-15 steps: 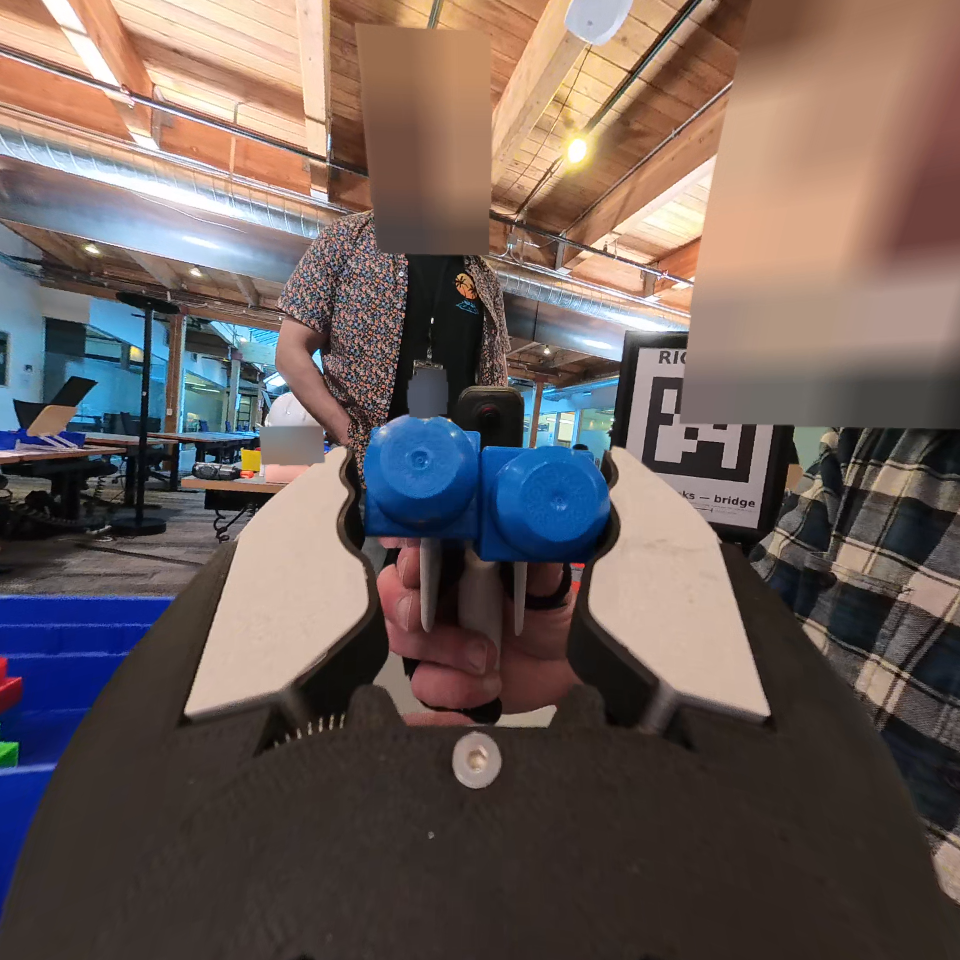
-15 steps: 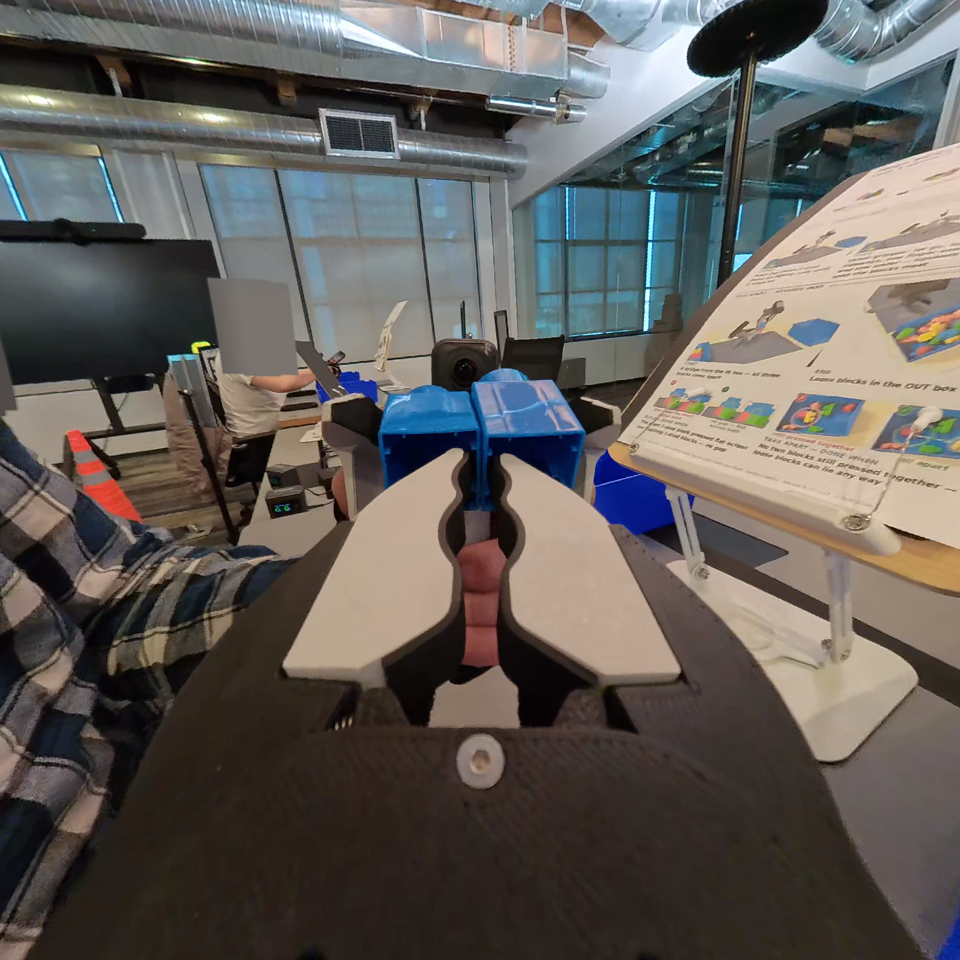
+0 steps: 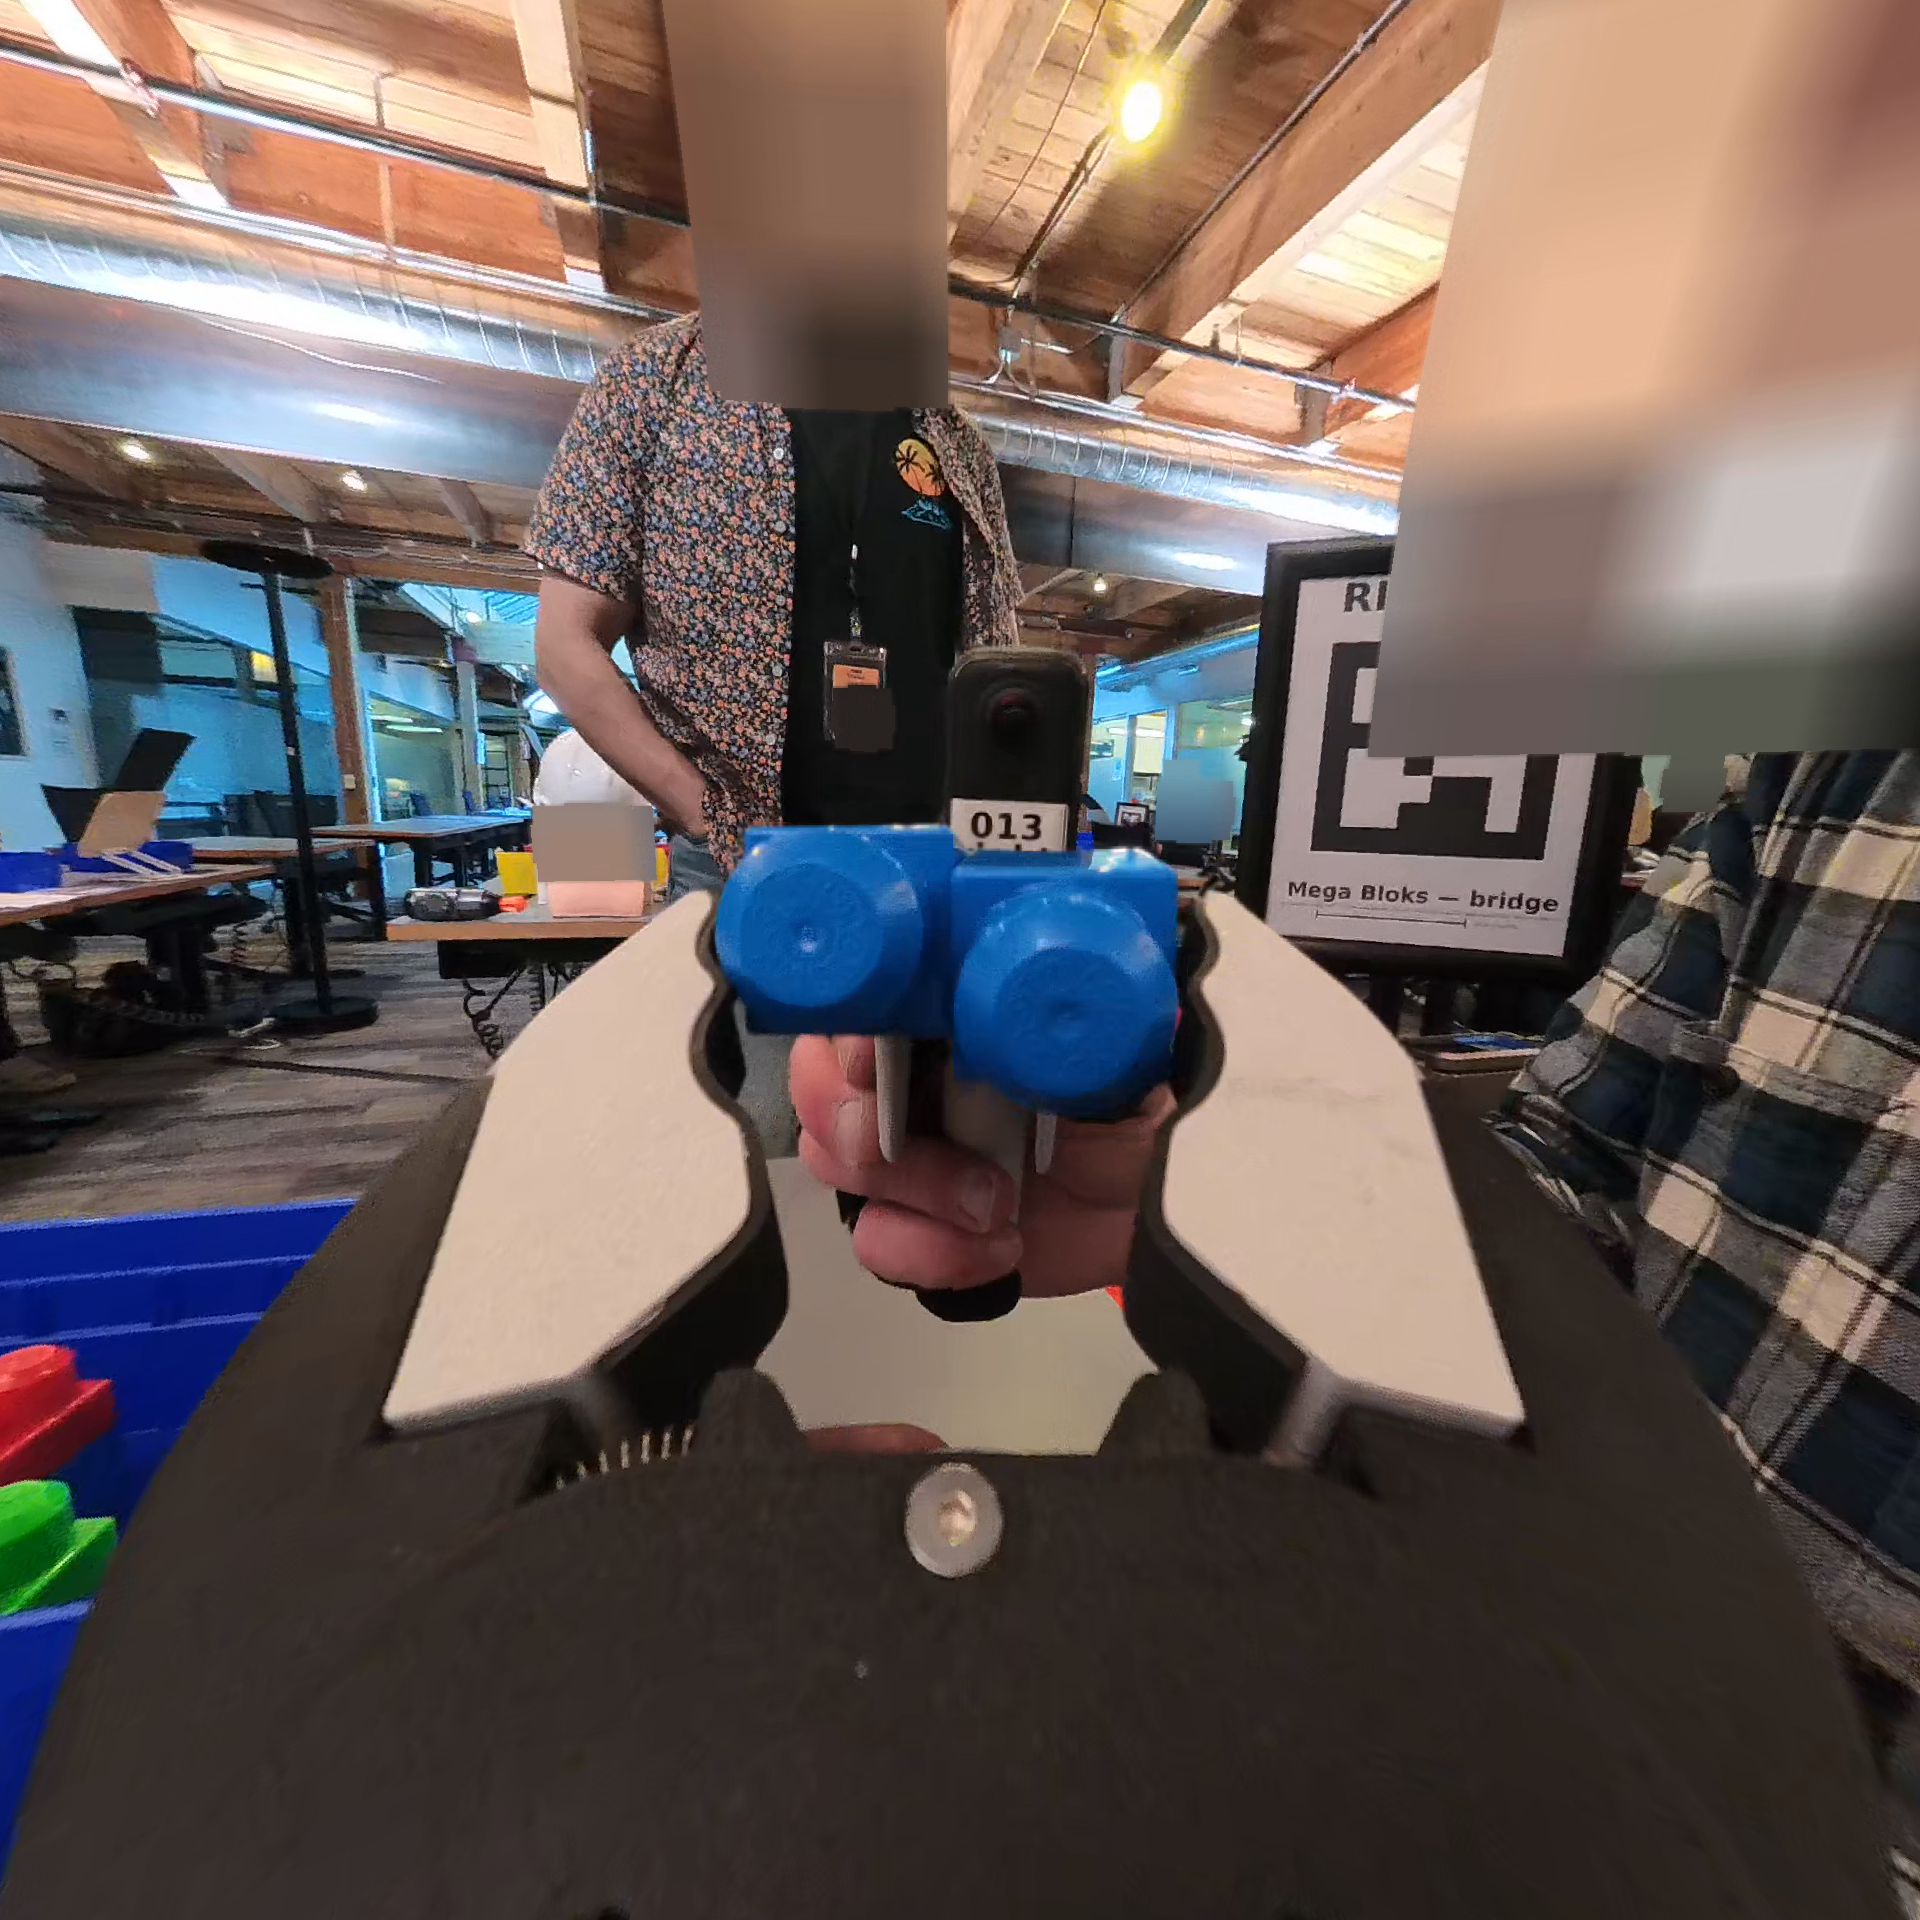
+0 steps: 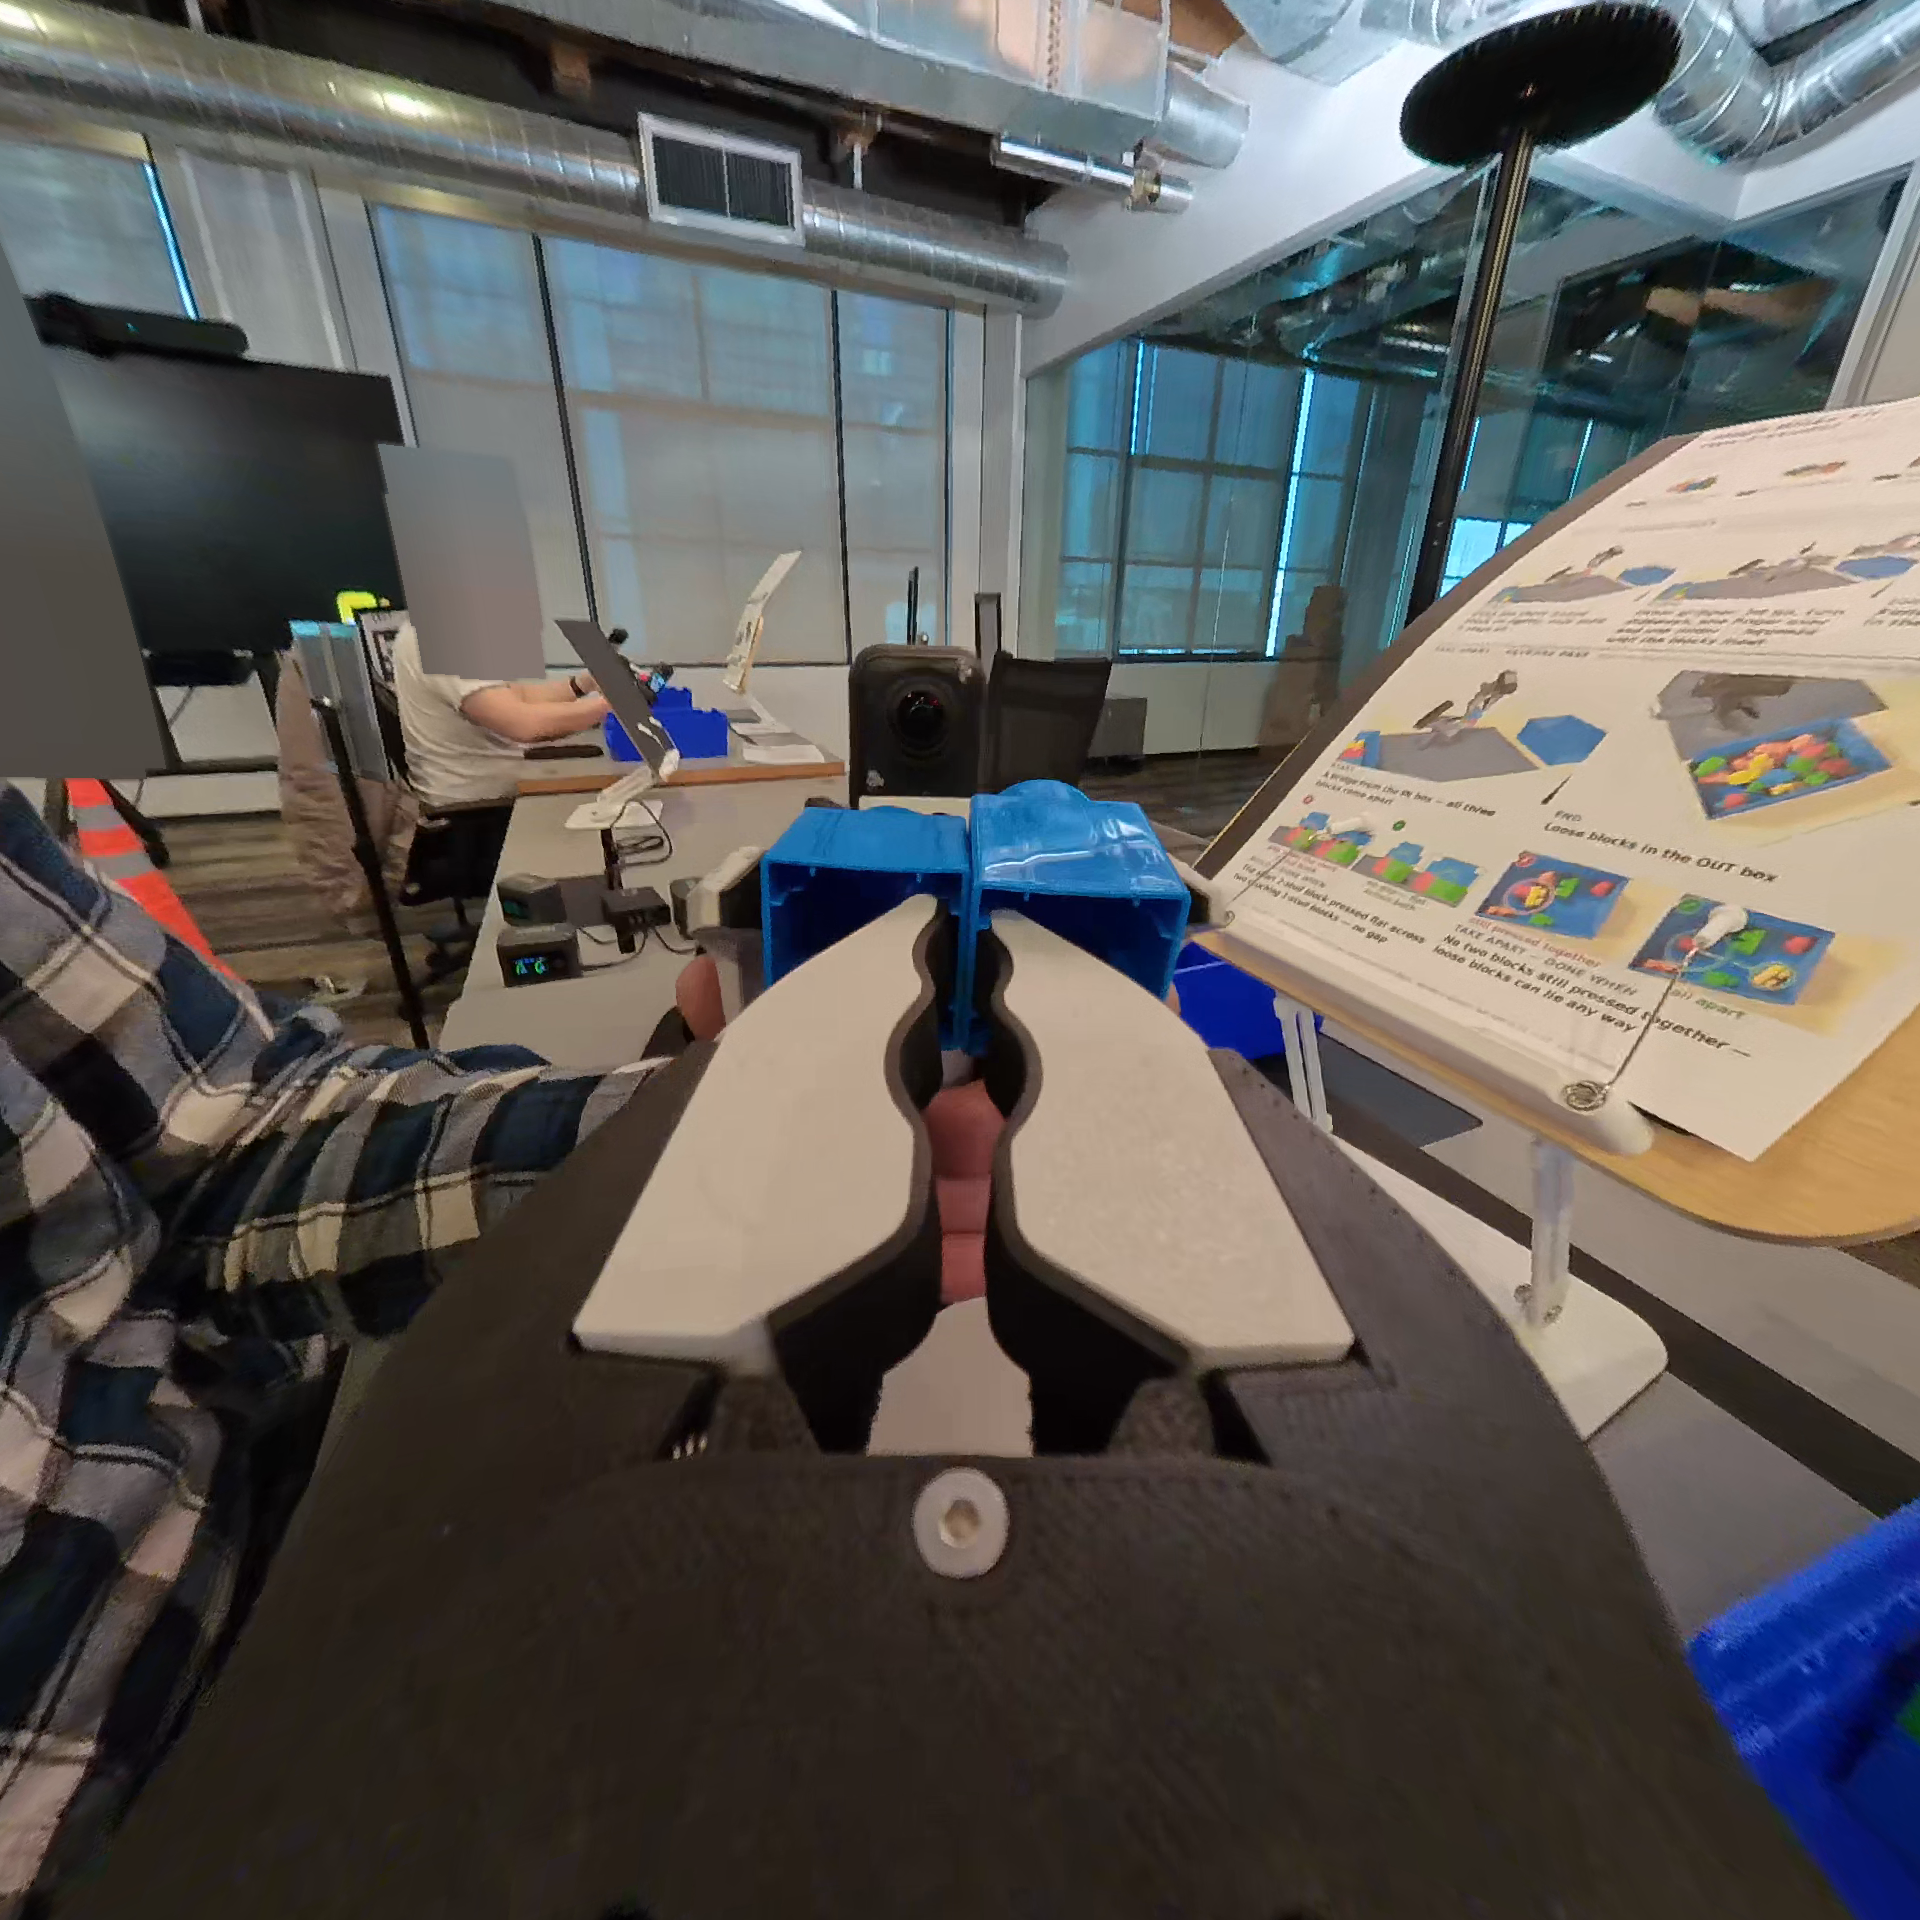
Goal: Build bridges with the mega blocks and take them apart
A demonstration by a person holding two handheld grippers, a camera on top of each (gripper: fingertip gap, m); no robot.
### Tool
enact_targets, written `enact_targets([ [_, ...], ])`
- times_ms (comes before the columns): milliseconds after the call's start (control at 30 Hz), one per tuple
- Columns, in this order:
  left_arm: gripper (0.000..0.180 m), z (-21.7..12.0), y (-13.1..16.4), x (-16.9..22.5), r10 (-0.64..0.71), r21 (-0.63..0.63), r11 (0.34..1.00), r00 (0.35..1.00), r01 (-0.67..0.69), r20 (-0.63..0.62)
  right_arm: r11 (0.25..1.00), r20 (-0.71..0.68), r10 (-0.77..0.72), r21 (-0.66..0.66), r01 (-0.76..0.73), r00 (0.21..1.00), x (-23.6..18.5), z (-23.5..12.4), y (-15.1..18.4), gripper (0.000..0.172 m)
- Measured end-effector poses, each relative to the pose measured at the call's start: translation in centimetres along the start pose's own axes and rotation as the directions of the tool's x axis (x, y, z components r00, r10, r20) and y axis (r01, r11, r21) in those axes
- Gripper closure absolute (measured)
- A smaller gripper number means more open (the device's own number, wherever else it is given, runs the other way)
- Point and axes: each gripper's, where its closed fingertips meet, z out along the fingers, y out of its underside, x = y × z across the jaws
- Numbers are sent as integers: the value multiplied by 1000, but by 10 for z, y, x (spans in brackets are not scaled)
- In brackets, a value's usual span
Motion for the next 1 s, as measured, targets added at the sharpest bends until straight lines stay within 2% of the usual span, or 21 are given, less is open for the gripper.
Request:
enact_targets([
  [167, 107, -14, -16, -5, 9, 50, 999, 1000, -10, 20, 1000, 15, -22, 7, 22, 1000, 0, -8, -5, 168],
  [267, 112, -9, -14, 2, 16, 6, 1000, 999, -15, -31, 1000, 55, 10, -6, -9, 998, -2, -8, -2, 169],
  [400, 112, -6, -8, -1, 30, -64, 997, 1000, -31, -7, 1000, 50, 4, -19, -3, 999, 0, -11, 0, 168],
  [667, 108, 5, -4, 0, 83, -104, 992, 996, -78, 38, 999, 38, 2, -46, -1, 999, 1, -12, 0, 168],
  [733, 106, 6, 2, -4, 128, -176, 978, 990, -116, 61, 992, 50, 25, -122, -19, 998, 0, -12, 8, 168],
  [800, 103, 9, 10, -4, 168, -255, 956, 983, -145, 71, 991, 53, -2, -132, 9, 999, -1, -13, 9, 168],
  [867, 103, 12, 8, -3, 173, -261, 954, 982, -147, 79, 992, 49, -1, -130, 8, 999, 0, -15, 7, 168],
  [900, 103, 13, 8, -4, 186, -268, 951, 979, -158, 82, 989, 34, -48, -137, 52, 998, 0, -15, 6, 169],
  [1000, 102, 15, -3, -5, 193, -208, 964, 973, -165, 124, 987, -31, -128, -106, 124, 991, 3, -16, -6, 168],
])
